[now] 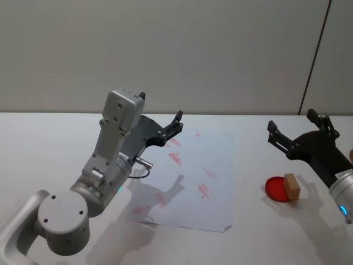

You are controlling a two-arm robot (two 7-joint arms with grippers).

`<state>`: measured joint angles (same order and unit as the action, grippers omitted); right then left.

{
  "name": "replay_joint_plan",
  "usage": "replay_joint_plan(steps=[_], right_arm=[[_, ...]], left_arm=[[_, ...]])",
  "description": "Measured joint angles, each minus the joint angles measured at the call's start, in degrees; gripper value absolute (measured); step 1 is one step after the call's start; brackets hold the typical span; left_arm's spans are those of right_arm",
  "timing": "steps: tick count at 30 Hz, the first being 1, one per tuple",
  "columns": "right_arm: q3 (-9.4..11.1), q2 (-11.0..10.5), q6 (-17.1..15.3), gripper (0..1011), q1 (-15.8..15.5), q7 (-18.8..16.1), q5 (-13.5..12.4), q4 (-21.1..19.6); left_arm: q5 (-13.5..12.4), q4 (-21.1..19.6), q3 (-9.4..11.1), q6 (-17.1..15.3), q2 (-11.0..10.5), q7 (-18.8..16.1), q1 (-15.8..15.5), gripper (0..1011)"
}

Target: Use the one hand to pick up the stamp and affix it onto the A4 paper.

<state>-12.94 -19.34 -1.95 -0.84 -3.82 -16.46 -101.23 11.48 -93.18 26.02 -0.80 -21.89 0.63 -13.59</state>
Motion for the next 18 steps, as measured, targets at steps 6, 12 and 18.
replay_joint_plan(steps=[6, 12, 18], right_arm=[[0.00, 0.00, 0.00, 1001, 0.00, 0.00, 0.00, 0.00], [0.00, 0.00, 0.00, 1001, 0.00, 0.00, 0.00, 0.00], [0.00, 0.00, 0.00, 1001, 0.00, 0.00, 0.00, 0.00]], left_arm=[[0.00, 0.00, 0.00, 0.00, 0.00, 0.00, 0.00, 1003], [0.00, 0.00, 0.00, 0.00, 0.00, 0.00, 0.00, 1003], [0.00, 0.00, 0.00, 0.00, 0.00, 0.00, 0.00, 1003]])
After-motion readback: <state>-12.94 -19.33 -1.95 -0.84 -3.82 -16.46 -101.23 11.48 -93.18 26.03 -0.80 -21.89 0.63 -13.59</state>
